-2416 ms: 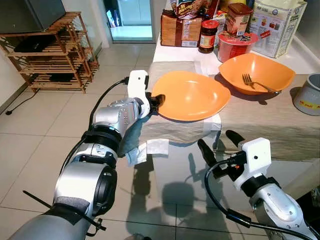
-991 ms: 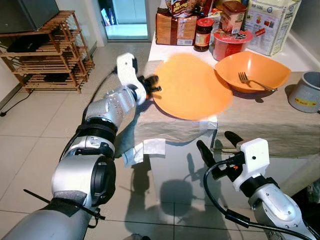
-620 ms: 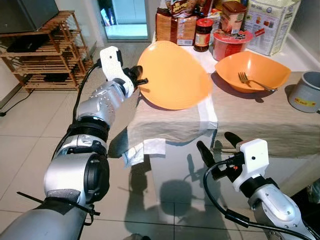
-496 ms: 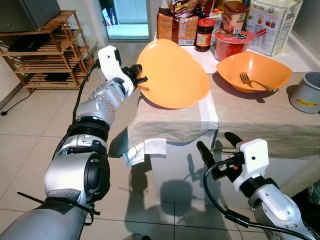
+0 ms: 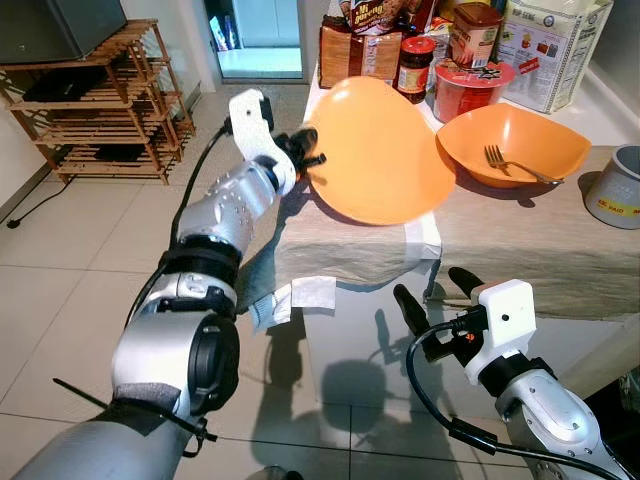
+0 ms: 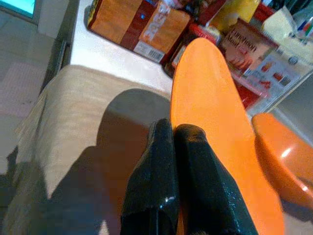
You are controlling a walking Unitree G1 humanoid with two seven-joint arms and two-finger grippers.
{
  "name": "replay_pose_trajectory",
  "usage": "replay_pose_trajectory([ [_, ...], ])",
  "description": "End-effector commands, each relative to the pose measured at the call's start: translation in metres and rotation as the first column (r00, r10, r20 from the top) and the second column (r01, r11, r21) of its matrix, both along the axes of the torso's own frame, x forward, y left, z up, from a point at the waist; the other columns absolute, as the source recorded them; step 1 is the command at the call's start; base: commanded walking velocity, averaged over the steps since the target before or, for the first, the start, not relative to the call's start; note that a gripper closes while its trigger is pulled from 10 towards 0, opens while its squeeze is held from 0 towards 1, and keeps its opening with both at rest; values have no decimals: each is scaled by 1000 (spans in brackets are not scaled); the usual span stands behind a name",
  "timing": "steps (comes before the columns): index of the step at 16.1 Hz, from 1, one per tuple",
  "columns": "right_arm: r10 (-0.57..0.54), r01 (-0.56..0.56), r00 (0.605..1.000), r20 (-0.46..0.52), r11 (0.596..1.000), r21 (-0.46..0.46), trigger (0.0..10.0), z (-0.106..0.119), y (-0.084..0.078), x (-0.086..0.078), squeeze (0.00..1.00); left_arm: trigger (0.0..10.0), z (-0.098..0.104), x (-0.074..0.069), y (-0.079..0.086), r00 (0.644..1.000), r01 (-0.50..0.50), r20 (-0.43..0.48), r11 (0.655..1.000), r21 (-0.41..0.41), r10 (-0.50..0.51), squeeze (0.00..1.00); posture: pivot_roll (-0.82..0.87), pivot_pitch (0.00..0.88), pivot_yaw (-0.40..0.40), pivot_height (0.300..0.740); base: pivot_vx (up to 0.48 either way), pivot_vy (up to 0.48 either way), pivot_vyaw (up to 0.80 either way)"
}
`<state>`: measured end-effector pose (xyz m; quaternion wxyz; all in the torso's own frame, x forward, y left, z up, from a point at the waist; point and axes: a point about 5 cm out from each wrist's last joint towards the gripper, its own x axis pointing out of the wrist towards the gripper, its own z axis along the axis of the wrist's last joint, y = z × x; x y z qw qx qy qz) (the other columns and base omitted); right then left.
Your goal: Setting the table
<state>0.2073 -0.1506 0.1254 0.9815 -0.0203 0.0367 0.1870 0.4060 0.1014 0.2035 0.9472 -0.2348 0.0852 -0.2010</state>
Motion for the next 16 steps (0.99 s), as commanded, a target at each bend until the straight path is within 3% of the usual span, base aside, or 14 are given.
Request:
replay_pose_trajectory([
  [1,-4,4,1000,5,1000,-1,10000,0,1,0,0,0,-16,-4,-5,998,37,-47,995,98,-33,0,-229,12,96,735,0,0,0],
  [4,-1,1,1000,6,1000,-1,10000,-1,2,1,0,0,-30,-5,3,997,8,-73,985,171,5,0,-227,13,97,735,0,0,0],
  [5,-2,2,1000,5,1000,-1,10000,-1,2,1,0,10000,-30,-5,5,998,5,-70,983,184,8,0,-225,12,97,735,0,0,0],
  [9,-1,1,1000,4,1000,-2,10000,-2,2,1,0,10000,-31,-4,3,996,13,-84,980,198,4,0,-224,12,97,735,0,0,0],
  [10,-1,1,1000,3,1000,-2,10000,-2,2,1,0,10000,-33,-5,2,996,17,-93,979,201,2,43,-224,12,97,735,0,0,0],
  [11,-2,2,1000,3,1000,-2,10000,-2,2,2,0,10000,-35,-6,1,994,25,-107,980,196,-4,882,-226,15,98,735,0,0,0],
  [12,-3,3,1000,2,1000,-3,10000,-2,2,2,0,10000,-38,-7,0,992,36,-126,981,193,-11,1000,-225,17,97,735,0,0,0],
  [16,-1,1,1000,-2,1000,-5,10000,-2,2,3,0,10000,-43,-8,-3,986,61,-162,983,176,-32,1000,-225,13,97,735,0,0,0],
])
